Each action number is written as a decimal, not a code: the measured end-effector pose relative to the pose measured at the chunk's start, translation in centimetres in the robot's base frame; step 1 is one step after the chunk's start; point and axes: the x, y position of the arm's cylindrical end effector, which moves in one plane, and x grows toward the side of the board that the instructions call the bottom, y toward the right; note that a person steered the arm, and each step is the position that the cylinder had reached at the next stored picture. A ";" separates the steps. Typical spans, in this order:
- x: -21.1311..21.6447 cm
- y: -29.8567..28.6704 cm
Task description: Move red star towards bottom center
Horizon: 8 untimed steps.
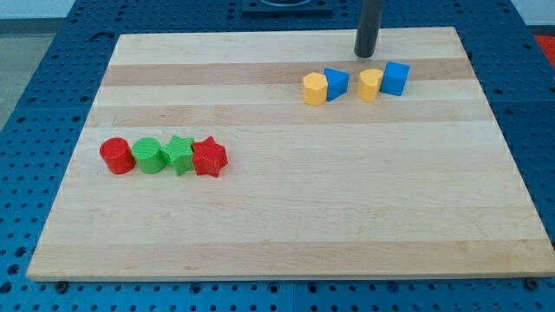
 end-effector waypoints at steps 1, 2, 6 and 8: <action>0.4 -3.8; 3.4 -12.1; 16.6 -21.1; 17.1 -21.9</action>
